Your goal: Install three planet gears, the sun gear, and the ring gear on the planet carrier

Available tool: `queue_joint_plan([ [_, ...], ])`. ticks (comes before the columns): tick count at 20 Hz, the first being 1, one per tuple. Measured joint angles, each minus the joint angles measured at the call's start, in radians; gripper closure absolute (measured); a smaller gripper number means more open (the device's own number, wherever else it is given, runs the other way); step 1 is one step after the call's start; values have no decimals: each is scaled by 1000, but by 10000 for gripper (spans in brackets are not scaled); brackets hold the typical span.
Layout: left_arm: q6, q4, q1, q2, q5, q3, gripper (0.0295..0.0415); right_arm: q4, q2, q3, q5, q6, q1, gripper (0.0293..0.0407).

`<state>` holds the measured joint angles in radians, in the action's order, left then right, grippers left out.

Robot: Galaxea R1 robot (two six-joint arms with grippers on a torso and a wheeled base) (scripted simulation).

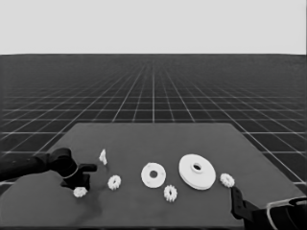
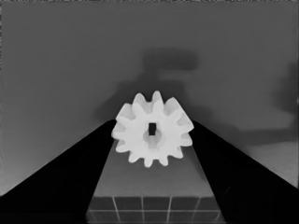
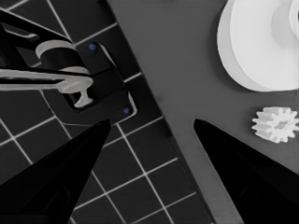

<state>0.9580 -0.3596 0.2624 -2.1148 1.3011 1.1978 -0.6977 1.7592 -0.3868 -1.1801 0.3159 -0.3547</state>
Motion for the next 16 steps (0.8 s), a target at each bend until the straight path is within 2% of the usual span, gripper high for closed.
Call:
queue_joint_plan([
  [4, 0, 0, 0, 0, 0, 0, 398, 0, 0, 0, 0, 0, 0, 315],
  [6, 21, 111, -141, 59, 98, -110, 398, 0, 0, 0, 0, 0, 0, 315],
  [8, 24, 160, -203, 71, 131, -131, 398, 0, 0, 0, 0, 0, 0, 315],
  [14, 24, 186, -233, 74, 148, -137, 398, 0, 0, 0, 0, 0, 0, 315],
  [15, 413, 144, -242, -96, 228, -231, 398, 0, 0, 0, 0, 0, 0, 315],
  [16, 610, 148, -247, -393, 274, -199, 398, 0, 0, 0, 0, 0, 0, 315],
])
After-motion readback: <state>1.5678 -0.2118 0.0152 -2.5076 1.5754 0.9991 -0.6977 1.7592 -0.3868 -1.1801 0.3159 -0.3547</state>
